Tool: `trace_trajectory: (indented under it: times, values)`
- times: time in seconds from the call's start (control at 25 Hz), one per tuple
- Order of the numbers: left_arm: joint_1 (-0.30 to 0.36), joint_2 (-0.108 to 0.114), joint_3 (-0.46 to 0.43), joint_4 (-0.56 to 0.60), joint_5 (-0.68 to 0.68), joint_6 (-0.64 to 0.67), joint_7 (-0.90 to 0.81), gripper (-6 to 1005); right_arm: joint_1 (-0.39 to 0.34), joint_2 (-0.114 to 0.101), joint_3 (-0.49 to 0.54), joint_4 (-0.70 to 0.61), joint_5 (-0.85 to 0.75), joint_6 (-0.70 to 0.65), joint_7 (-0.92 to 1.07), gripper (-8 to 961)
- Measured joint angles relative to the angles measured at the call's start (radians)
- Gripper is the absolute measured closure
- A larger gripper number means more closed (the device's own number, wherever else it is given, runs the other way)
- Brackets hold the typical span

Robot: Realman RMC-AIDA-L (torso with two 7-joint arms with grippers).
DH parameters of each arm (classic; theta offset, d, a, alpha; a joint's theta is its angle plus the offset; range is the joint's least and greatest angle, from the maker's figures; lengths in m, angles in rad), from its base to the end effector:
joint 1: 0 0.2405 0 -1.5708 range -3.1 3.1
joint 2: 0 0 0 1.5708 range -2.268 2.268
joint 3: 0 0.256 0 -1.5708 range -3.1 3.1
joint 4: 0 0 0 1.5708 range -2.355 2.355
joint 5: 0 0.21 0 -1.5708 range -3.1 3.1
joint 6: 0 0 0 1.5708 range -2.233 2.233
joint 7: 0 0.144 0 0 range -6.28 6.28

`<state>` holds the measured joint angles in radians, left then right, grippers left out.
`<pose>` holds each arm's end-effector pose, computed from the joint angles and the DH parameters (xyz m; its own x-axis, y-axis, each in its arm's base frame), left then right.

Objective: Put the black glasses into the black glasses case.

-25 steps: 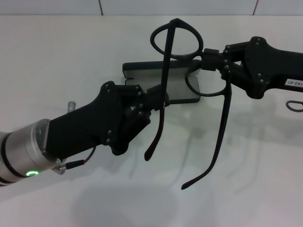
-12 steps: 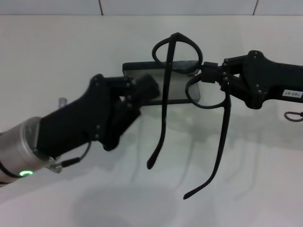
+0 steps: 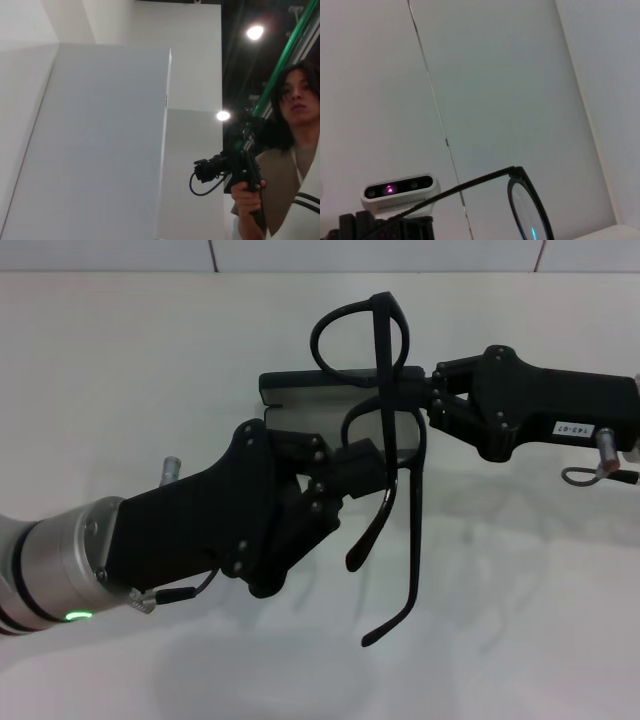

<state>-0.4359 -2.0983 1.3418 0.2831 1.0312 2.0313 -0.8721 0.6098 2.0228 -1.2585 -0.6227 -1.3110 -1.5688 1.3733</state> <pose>-0.2039 0.2349 -0.0223 0.3011 0.0531 0.9521 0.1041 -0.9943 0.0225 0.1605 0.3416 -0.0134 0.6803 -0.1913 -0.7075 -0.2175 -0.9745 0.0544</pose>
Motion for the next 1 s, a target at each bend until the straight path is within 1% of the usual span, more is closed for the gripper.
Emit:
trace_trajectory:
  times: [0.08,0.28,0.4,0.48,0.8,1.0]
  values:
    - [0.01,0.0,-0.005,-0.002,-0.012,0.0,0.002,959,0.002,0.0,-0.008,0.0,-0.004,0.001,-0.001,920]
    - [0.06,0.003,-0.007,-0.004,-0.117,0.0,0.004,959,-0.016,-0.006,-0.025,0.001,-0.011,-0.007,-0.002,921]
    - [0.07,0.004,-0.005,-0.003,-0.144,0.0,0.002,959,-0.024,-0.007,-0.023,0.001,-0.023,-0.004,-0.003,921]
    - [0.064,0.005,0.005,0.002,-0.138,0.0,-0.002,958,-0.024,-0.006,-0.022,0.001,-0.029,0.001,-0.005,921]
    - [-0.005,0.005,0.11,-0.003,-0.118,-0.001,0.001,958,0.009,0.001,-0.025,0.002,-0.031,0.036,-0.011,921]
    - [-0.008,0.003,0.118,-0.004,-0.117,-0.02,0.002,958,0.023,0.001,-0.026,0.001,-0.031,0.028,-0.012,921]
